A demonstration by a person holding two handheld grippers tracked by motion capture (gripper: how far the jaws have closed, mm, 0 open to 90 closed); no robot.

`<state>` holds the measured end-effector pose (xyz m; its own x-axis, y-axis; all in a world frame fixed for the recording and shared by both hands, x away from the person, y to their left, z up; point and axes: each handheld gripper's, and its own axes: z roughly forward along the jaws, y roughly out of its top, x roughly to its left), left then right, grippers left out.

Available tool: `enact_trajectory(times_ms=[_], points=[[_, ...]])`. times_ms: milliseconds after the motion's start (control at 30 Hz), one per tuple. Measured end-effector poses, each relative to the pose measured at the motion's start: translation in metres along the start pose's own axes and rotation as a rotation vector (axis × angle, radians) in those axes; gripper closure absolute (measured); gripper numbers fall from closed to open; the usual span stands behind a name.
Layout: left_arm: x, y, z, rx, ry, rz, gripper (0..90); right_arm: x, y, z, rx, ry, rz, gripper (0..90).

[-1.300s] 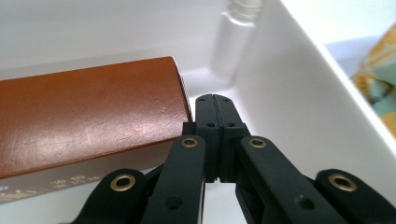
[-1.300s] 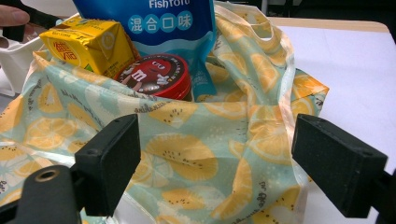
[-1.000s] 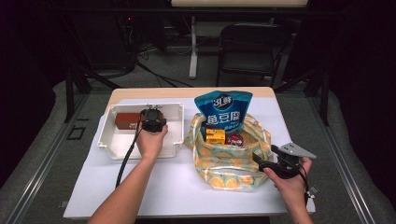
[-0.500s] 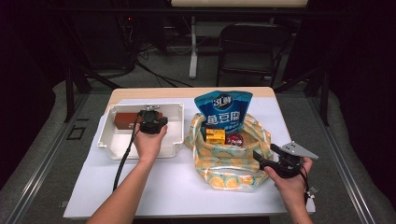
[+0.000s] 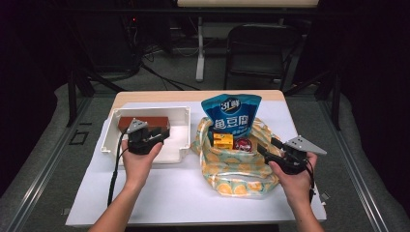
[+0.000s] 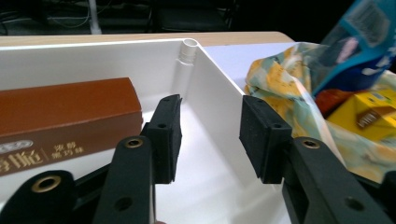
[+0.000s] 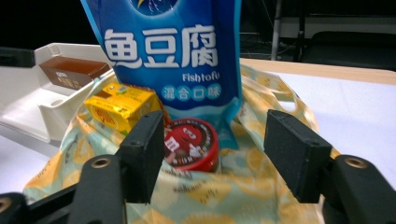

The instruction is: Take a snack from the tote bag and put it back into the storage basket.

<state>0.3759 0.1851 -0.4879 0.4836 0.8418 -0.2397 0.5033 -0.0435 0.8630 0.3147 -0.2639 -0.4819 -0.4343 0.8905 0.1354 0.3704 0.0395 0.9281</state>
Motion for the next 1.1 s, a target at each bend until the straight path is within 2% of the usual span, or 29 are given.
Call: enact_trajectory(times_ms=[233, 333, 400, 467, 567, 700, 833, 1000, 1100], points=[[0.006, -0.013, -0.020, -0.029, -0.028, 0.004, 48.5, 0.001, 0.014, 0.021, 0.009, -0.022, -0.002, 36.9], [0.010, -0.018, -0.024, -0.040, -0.055, -0.002, 46.9, 0.002, 0.019, 0.031, 0.021, -0.032, -0.006, 36.0], [0.011, -0.019, -0.025, -0.033, -0.069, 0.009, 45.9, 0.001, 0.023, 0.038, 0.031, -0.034, 0.001, 35.3], [0.011, -0.020, -0.026, -0.050, -0.063, 0.019, 44.9, 0.001, 0.025, 0.044, 0.032, -0.035, 0.008, 33.7], [0.012, -0.023, -0.028, -0.063, -0.066, 0.011, 44.0, 0.001, 0.030, 0.051, 0.030, -0.033, 0.018, 31.2], [0.012, -0.027, -0.028, -0.059, -0.054, 0.028, 41.1, -0.001, 0.037, 0.060, 0.034, -0.040, 0.013, 30.0], [0.015, -0.028, -0.030, -0.065, -0.047, 0.021, 40.8, -0.002, 0.042, 0.068, 0.027, -0.046, 0.007, 29.6], [0.018, -0.029, -0.030, -0.063, -0.048, 0.022, 40.7, -0.004, 0.047, 0.079, 0.057, -0.026, 0.016, 28.6], [0.019, -0.029, -0.030, -0.055, -0.043, 0.015, 41.5, -0.004, 0.048, 0.085, 0.056, -0.019, 0.021, 29.5]])
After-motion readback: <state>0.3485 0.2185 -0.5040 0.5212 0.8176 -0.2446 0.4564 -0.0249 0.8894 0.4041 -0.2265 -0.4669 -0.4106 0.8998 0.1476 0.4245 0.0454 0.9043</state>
